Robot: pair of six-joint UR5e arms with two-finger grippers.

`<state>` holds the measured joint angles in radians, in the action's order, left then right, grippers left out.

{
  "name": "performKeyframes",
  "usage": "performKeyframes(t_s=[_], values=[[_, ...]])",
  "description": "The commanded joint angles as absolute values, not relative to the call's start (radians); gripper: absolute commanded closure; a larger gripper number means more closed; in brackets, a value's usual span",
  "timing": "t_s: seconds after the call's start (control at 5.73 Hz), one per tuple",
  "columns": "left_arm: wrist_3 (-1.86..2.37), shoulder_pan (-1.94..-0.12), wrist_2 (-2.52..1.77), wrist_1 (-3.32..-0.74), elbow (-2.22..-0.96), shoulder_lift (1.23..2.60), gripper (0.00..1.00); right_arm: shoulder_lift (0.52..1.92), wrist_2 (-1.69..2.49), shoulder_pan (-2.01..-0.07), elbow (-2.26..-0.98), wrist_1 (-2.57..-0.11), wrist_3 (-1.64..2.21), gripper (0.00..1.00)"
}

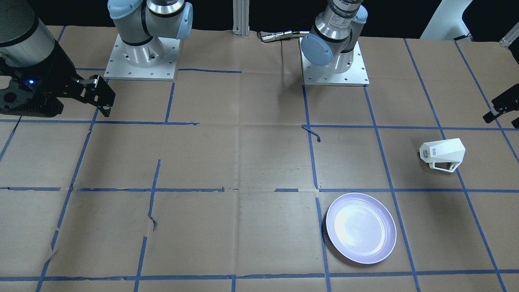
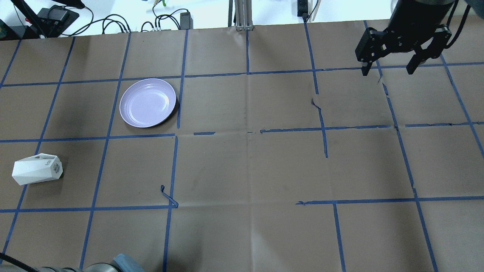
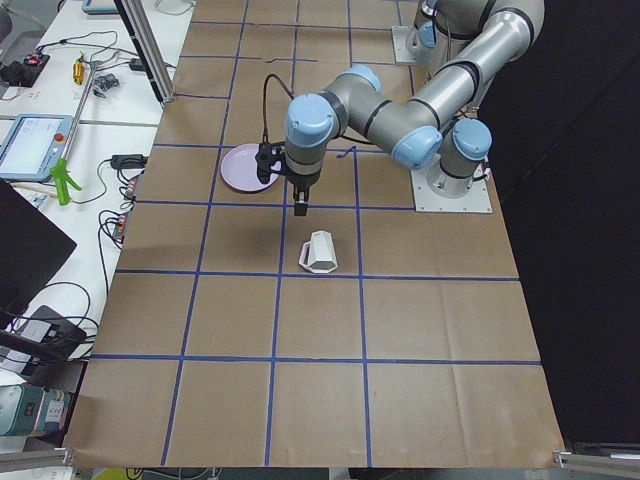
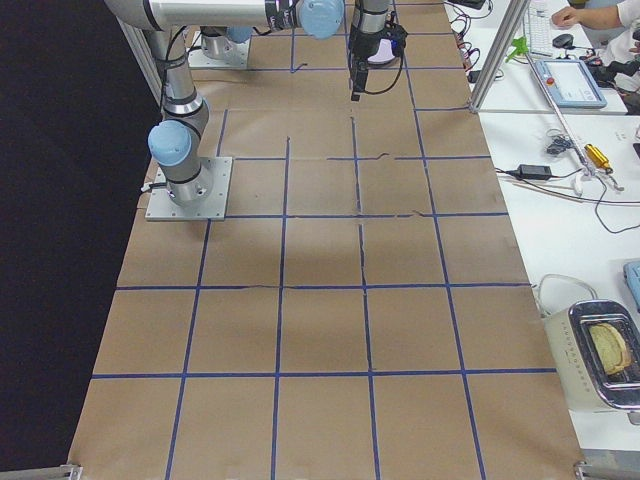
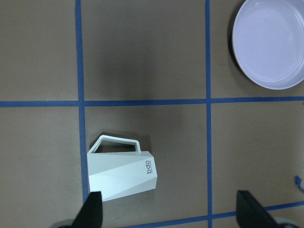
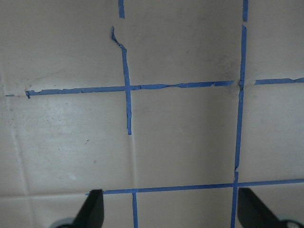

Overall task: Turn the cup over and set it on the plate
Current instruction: 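Move the left gripper from above the plate down toward the white mug, then grasp the white faceted mug lying on its side with the left gripper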

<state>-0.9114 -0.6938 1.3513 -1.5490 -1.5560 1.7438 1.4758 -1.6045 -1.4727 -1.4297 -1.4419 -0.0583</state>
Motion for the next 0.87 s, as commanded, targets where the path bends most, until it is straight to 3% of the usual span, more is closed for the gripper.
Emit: performKeyframes(t_s=[0.0, 0.7], values=[[-1.111, -0.577, 1.304, -1.586, -1.56, 1.868, 0.01, 1.476, -1.605, -1.473, -1.43, -1.442, -0.058, 0.0], [-1.48, -0.491, 1.192, -1.713, -1.534, 2.089, 0.02, 1.476, -1.605, -1.473, -1.43, -1.442, -0.058, 0.0]])
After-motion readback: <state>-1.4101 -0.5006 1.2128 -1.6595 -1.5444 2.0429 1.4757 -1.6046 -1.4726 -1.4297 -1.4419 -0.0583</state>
